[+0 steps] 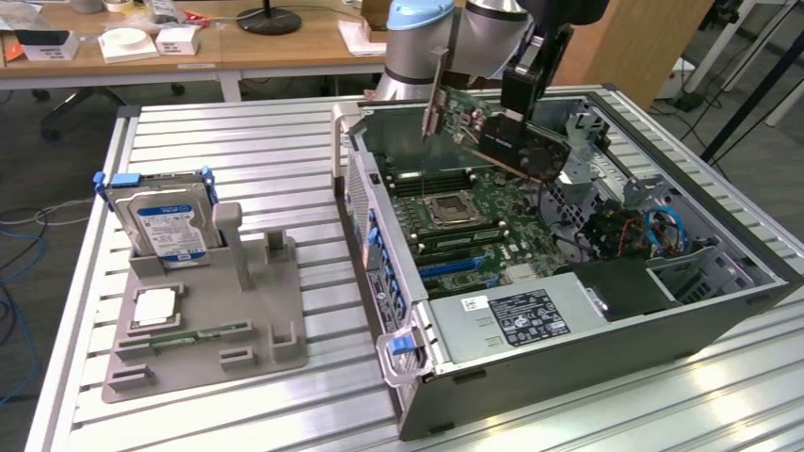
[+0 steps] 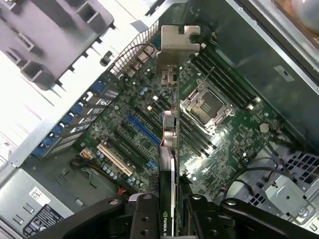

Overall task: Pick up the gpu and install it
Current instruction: 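Insert the gpu into the slot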

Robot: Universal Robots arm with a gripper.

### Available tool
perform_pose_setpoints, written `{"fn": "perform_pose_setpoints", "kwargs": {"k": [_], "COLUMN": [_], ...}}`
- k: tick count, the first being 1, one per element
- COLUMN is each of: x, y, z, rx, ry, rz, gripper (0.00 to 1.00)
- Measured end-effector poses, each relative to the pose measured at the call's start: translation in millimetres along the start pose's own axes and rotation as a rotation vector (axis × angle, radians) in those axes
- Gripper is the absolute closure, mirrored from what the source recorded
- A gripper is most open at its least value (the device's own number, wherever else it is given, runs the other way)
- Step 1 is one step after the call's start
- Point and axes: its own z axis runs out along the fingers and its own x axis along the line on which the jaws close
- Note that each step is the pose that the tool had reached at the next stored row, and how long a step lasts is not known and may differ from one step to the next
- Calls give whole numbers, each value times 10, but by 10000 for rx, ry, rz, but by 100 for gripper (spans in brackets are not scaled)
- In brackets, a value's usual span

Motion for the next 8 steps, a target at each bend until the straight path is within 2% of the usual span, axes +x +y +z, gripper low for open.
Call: {"fn": "perform_pose_setpoints", "kwargs": {"k": [8], "x": [-2], "y": [-2], "z": [0], "rx": [-13], "ry": [5], "rz": [-761], "gripper": [74]}}
